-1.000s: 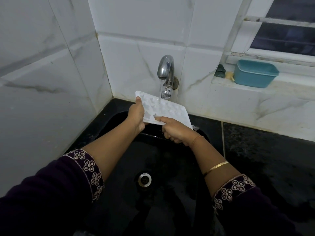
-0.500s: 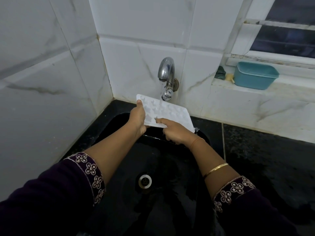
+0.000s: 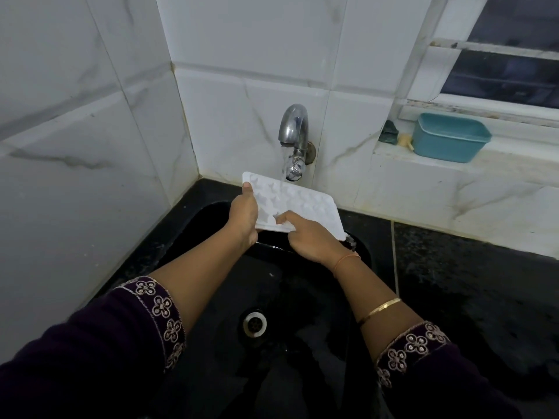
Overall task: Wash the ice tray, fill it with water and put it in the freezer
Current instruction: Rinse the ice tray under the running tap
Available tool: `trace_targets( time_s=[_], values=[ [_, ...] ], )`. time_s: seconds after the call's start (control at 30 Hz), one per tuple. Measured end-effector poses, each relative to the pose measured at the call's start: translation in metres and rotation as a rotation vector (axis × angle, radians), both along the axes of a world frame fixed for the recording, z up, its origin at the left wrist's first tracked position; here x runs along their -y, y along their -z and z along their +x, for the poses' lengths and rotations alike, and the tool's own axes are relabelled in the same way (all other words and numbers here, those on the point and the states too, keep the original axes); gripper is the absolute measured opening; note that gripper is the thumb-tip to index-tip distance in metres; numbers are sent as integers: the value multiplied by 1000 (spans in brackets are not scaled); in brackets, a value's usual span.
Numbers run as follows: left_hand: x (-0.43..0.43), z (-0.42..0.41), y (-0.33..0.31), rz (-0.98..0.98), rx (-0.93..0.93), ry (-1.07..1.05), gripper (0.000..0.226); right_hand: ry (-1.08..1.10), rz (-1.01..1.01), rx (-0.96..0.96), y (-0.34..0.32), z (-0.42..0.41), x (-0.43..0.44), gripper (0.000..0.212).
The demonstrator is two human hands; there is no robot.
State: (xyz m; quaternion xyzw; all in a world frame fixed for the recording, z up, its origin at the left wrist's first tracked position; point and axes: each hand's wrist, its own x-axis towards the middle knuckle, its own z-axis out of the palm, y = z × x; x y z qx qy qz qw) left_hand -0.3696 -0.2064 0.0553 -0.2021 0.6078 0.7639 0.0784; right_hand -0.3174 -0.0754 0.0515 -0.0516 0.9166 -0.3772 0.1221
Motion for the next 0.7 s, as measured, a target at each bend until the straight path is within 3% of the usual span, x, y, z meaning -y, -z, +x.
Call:
trace_targets(
  time_s=[0.07, 0.13, 0.3, 0.4, 0.7],
  values=[
    [5, -3, -3, -4, -16, -18, 47, 179, -229, -38, 0, 0, -2, 39],
    [12, -4, -3, -27, -24, -28, 48, 290, -319, -64, 1, -2, -9, 37],
    [19, -3, 4, -69, -24, -64, 52, 230, -255, 52, 3, -2, -2, 35],
    [18, -2, 5, -64, -20, -79, 46, 138, -196, 107, 8, -1, 6, 46],
    [24, -4, 3, -98, -9, -147, 46, 65, -193, 142, 3, -5, 6, 51]
  ],
)
